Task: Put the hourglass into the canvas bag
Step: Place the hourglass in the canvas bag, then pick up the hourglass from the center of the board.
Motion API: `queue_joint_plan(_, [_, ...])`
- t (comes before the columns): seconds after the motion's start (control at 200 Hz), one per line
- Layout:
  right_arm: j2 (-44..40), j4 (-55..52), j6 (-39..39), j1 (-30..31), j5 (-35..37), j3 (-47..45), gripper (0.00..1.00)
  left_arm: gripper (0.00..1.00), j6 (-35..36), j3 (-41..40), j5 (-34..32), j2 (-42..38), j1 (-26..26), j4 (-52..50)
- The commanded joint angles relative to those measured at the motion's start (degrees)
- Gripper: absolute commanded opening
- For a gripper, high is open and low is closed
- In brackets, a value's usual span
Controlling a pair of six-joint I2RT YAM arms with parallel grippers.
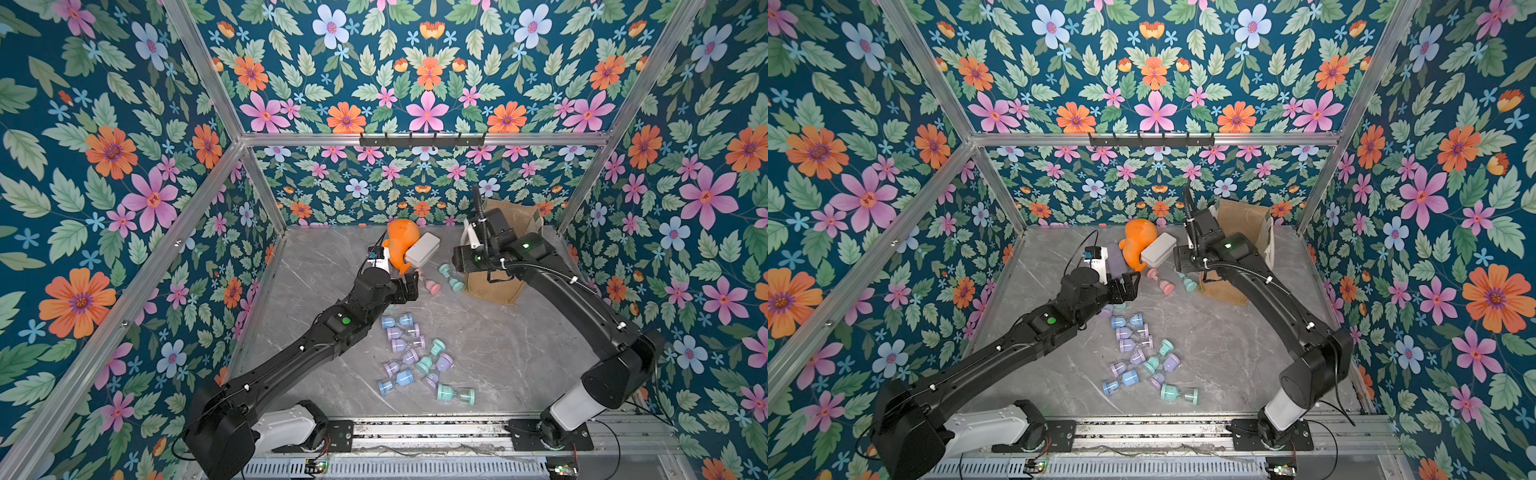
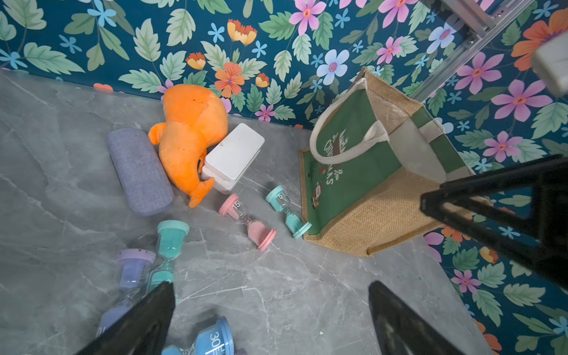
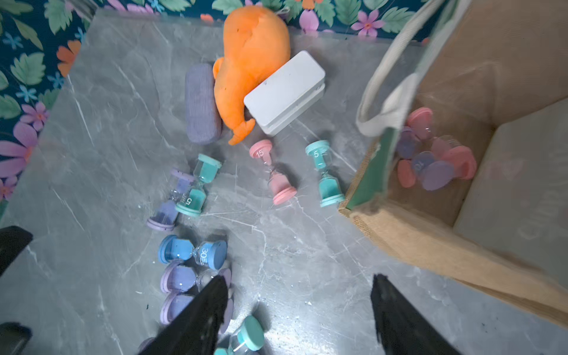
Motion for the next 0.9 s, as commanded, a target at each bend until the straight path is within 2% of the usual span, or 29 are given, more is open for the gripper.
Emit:
queue_joint_plan(0.0, [4.99, 1.64, -1.22, 2.07, 1.71, 0.54, 0.75, 1.0, -1.12, -1.52, -2.15, -1.16, 0.1, -0.19])
queue_joint_plan(0.335, [18.88, 8.0, -1.11, 2.4, -0.6, -0.95, 0.75, 1.0, -3.41, -5.07, -5.3, -2.16, 0.11, 0.38])
queue_joint_plan(0.67, [30.47, 8.32, -3.58, 1.94, 1.61, 6.01, 0.76, 1.0, -4.98, -6.83, -6.78, -2.08, 0.05, 1.83])
queue_joint_plan(0.895, [35.02, 7.97, -4.07, 0.84, 1.22, 9.77, 0.76, 1.0, -5.03, -7.01, -7.14, -1.6, 0.09, 1.63])
